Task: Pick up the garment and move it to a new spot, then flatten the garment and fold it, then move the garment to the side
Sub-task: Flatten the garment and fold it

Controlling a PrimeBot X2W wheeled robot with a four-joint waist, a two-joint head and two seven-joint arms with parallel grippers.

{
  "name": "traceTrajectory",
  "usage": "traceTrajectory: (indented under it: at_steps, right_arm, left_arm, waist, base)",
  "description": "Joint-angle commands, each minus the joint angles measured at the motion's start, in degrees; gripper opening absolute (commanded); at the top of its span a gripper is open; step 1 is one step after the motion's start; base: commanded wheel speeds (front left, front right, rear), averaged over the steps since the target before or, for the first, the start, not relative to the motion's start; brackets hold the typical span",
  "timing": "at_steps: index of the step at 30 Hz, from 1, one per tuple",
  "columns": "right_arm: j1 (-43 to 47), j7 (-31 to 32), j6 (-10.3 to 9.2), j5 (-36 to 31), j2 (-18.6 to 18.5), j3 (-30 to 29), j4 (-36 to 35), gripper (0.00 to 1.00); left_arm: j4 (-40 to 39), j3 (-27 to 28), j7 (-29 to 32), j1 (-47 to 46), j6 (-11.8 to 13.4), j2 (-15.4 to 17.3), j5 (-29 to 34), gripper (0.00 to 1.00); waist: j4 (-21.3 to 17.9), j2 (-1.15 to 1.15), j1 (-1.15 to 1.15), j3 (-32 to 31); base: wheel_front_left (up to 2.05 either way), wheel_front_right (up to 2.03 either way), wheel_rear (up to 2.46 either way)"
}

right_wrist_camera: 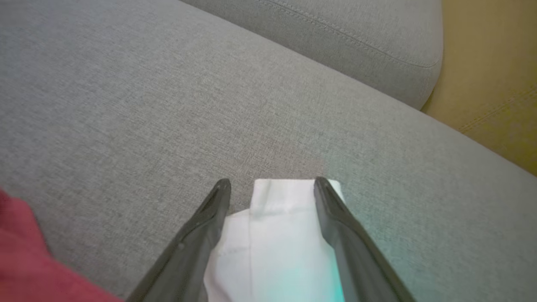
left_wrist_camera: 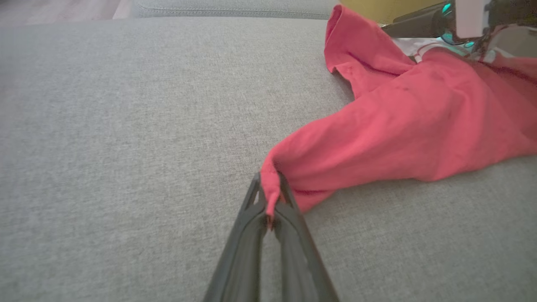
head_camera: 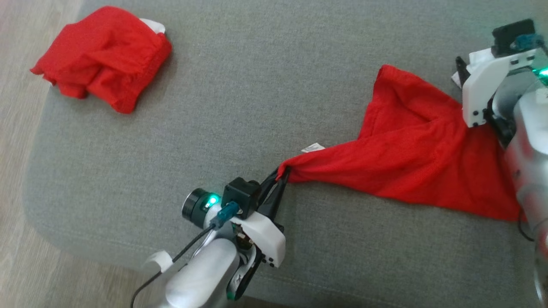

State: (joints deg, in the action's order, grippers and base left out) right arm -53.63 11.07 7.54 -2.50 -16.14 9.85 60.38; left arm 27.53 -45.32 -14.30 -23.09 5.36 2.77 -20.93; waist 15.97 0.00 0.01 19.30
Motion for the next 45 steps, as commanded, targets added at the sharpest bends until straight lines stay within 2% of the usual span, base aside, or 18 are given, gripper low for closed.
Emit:
traceTrajectory:
  at_steps: [1, 11, 12, 13, 14, 15, 25, 31, 34, 40, 45]
  right_arm:
    - [-2.0, -0.6, -0.05, 0.3, 0.4, -0.1, -0.8, 1.0]
    - [-4.3, -3.9, -0.05, -1.5, 1.7, -2.1, 4.2, 1.0]
    - [-4.4, -4.2, -0.05, -1.6, 1.9, -2.2, 4.7, 0.81]
    - [-4.4, -4.2, -0.05, -1.6, 1.9, -2.2, 4.7, 0.81]
    - [-4.6, -4.4, -0.05, -1.6, 2.1, -2.4, 5.1, 0.22]
    - [-4.7, -4.6, -0.05, -1.6, 2.2, -2.5, 5.5, 0.0]
    - [-6.1, -9.5, -0.05, -0.1, 3.7, -2.3, 7.5, 0.0]
    - [-6.7, -13.5, -0.05, 6.0, 6.3, 2.1, 5.8, 0.0]
    - [-6.4, -14.2, -0.05, 11.4, 6.0, 6.0, 2.7, 0.0]
    - [-2.2, -11.2, -0.05, 23.1, 0.3, 16.0, -9.3, 0.0]
    - [3.8, -7.2, -0.05, 31.0, -9.3, 24.7, -24.5, 0.0]
  left_arm:
    - [-1.9, 1.2, -0.7, -2.0, 0.4, 0.1, -0.6, 0.0]
    - [-1.6, 0.3, -0.7, -2.9, 1.1, 0.1, -1.5, 0.0]
    - [-1.5, 0.3, -0.7, -2.9, 1.1, 0.1, -1.5, 0.0]
    - [-1.5, 0.3, -0.7, -2.9, 1.1, 0.1, -1.5, 0.0]
    - [-1.4, 0.2, -0.7, -2.9, 1.1, 0.1, -1.6, 0.0]
    - [-1.4, 0.2, -0.7, -2.9, 1.1, 0.1, -1.6, 0.0]
    - [-0.1, 1.1, -0.7, -2.0, 1.4, 0.1, -1.7, 0.0]
    - [0.8, 5.8, -0.7, -0.2, 1.4, 0.8, -1.1, 0.0]
    - [0.7, 8.6, -0.7, 0.7, 1.1, 2.0, -1.0, 0.0]
    - [-0.7, 13.7, -0.7, 0.9, 0.8, 4.4, -0.9, 0.0]
    - [-1.3, 17.3, -0.7, -0.5, 0.8, 7.0, -1.3, 0.0]
  waist:
    - [0.2, 0.0, -0.01, 0.5]
    - [-0.3, 0.0, -0.01, 1.0]
    - [-0.4, 0.0, -0.01, 0.9]
    - [-0.4, 0.0, -0.01, 0.9]
    - [-0.5, 0.0, -0.01, 0.8]
    - [-0.6, 0.0, -0.01, 0.7]
    - [-2.8, 0.0, -0.01, -1.9]
    - [-8.4, 0.0, -0.01, -6.6]
    - [-11.5, 0.0, -0.01, -9.3]
    - [-16.2, 0.0, -0.01, -14.2]
    - [-17.7, 0.0, -0.01, -18.1]
  base:
    - [0.0, 0.0, 0.0]
    - [0.0, 0.0, 0.0]
    - [0.0, 0.0, 0.0]
    - [0.0, 0.0, 0.0]
    - [0.0, 0.0, 0.0]
    - [0.0, 0.0, 0.0]
    - [0.0, 0.0, 0.0]
    - [0.0, 0.0, 0.0]
    - [0.0, 0.0, 0.0]
    - [0.0, 0.0, 0.0]
    - [0.0, 0.0, 0.0]
